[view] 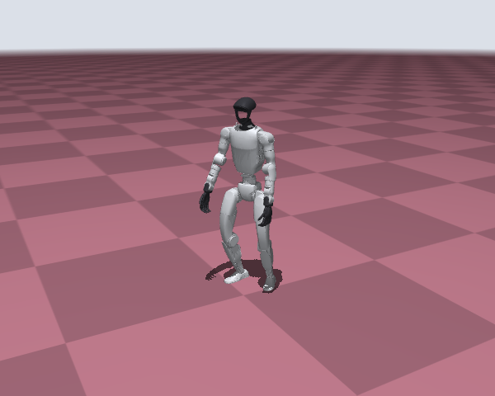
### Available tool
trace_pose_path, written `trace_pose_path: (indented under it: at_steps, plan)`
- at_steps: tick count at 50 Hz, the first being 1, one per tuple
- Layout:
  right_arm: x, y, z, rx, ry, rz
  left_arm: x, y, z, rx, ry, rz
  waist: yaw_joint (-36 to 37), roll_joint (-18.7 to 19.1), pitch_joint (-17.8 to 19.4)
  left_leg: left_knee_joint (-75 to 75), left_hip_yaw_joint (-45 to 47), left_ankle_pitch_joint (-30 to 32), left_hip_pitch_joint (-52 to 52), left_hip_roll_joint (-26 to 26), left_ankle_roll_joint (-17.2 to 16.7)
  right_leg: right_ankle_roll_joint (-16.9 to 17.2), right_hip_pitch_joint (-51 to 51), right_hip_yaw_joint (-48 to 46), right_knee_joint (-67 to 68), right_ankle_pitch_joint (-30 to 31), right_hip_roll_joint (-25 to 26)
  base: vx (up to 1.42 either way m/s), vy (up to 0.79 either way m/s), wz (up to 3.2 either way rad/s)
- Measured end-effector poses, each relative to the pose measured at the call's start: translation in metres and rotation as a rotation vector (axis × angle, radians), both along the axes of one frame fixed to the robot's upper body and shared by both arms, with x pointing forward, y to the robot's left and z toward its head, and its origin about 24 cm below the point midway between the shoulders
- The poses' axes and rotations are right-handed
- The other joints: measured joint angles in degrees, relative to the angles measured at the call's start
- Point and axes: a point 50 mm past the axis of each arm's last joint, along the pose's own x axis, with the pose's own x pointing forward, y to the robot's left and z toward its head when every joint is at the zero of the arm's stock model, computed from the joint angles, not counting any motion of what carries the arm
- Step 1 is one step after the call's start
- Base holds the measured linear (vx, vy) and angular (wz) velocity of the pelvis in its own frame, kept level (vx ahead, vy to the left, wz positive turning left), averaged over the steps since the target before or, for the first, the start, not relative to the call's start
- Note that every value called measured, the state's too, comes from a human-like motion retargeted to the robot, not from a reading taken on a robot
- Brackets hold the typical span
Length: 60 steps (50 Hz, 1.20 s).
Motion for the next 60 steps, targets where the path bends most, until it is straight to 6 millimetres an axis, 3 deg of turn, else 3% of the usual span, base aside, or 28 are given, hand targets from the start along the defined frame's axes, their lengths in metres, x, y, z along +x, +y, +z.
trace_pose_path:
  at_steps: [11, 18, 22, 27, 31, 35, 39, 45, 53, 60]
  plan:
    - [-0.029, 0.015, -0.016, -0.067, 0.12, 0.162, 0.087, -0.048, 0.044, -0.004, -0.343, -0.399, -5.48, -0.71, -0.24, -9.89, 5.81, 1.86, 0.78, -7.45, 2.92, 3.36, -11.54, 4.98, 10.09, 0.26, -5.77, -0.07, 0.15, -0.4]
    - [-0.037, 0.011, -0.018, -0.095, 0.159, 0.19, 0.109, -0.056, 0.066, 0.015, -0.462, -0.514, -4.81, -1.79, -1.95, -16.48, 9.91, 5.09, -1.25, -10.73, 3.77, 1.81, -18.51, -0.96, 14.95, -2.73, -10.08, -0.1, 0.06, -0.49]
    - [-0.032, 0.01, -0.017, -0.081, 0.153, 0.155, 0.098, -0.046, 0.057, 0.035, -0.408, -0.488, -2.89, -3.42, -2.2, -18.17, 11.29, 6.06, -1.66, -12.62, 4.51, 0.75, -19.97, -3.15, 20.89, -5.24, -13.19, -0.07, -0.02, -0.41]
    - [-0.007, 0.0, -0.004, -0.087, 0.078, 0.109, 0.049, -0.01, 0.026, 0.083, -0.192, -0.334, 0.05, -6.61, -1.79, -17.71, 13.57, 6.52, -0.81, -14.6, 5.1, 0.61, -18.86, -2.89, 26.4, -7.68, -16.34, -0.05, -0.07, -0.57]
    - [0.028, 0.006, 0.013, -0.086, -0.046, 0.138, 0.0, 0.024, 0.008, 0.117, -0.006, -0.178, 1.94, -8.19, -1.59, -18.07, 16.0, 7.87, 0.79, -13.99, 4.92, 0.99, -15.48, -2.61, 22.33, -8.21, -14.9, -0.03, -0.12, -0.8]
    - [0.058, 0.021, 0.03, -0.081, -0.167, 0.193, -0.042, 0.05, 0.001, 0.136, 0.122, -0.069, 3.22, -8.41, -1.55, -18.38, 18.32, 9.79, 2.53, -11.35, 4.07, 1.09, -10.96, -2.69, 14.02, -7.44, -10.29, -0.03, -0.17, -0.78]
    - [0.073, 0.033, 0.04, -0.07, -0.231, 0.236, -0.062, 0.057, 0.0, 0.135, 0.179, -0.052, 3.18, -9.0, -1.74, -15.57, 19.87, 10.22, 2.57, -8.74, 3.81, 0.64, -8.9, -1.99, 9.66, -6.77, -7.38, -0.03, -0.2, -0.58]
    - [0.065, 0.036, 0.033, -0.067, -0.195, 0.235, -0.049, 0.044, -0.001, 0.117, 0.144, -0.155, 2.66, -8.61, -1.4, -3.92, 19.22, 9.19, -0.36, -2.64, 3.43, -0.45, -6.65, -0.27, 5.74, -5.29, -3.4, -0.02, -0.19, -0.56]
    - [0.018, 0.019, 0.004, -0.07, -0.005, 0.17, 0.0, 0.012, 0.008, 0.084, -0.02, -0.339, 2.73, -4.38, -1.6, 7.51, 8.03, 2.86, -7.41, 0.75, 1.83, -1.37, -5.81, 3.42, 3.91, -3.58, 2.9, 0.01, -0.12, -0.67]
    - [-0.017, 0.007, -0.01, -0.083, 0.11, 0.138, 0.031, -0.003, 0.02, 0.068, -0.145, -0.403, 1.69, -0.8, -2.91, 6.81, 4.54, 2.2, -8.27, -0.13, 1.35, -1.29, -5.35, 6.28, 1.55, -1.99, 6.62, 0.05, -0.02, -0.51]
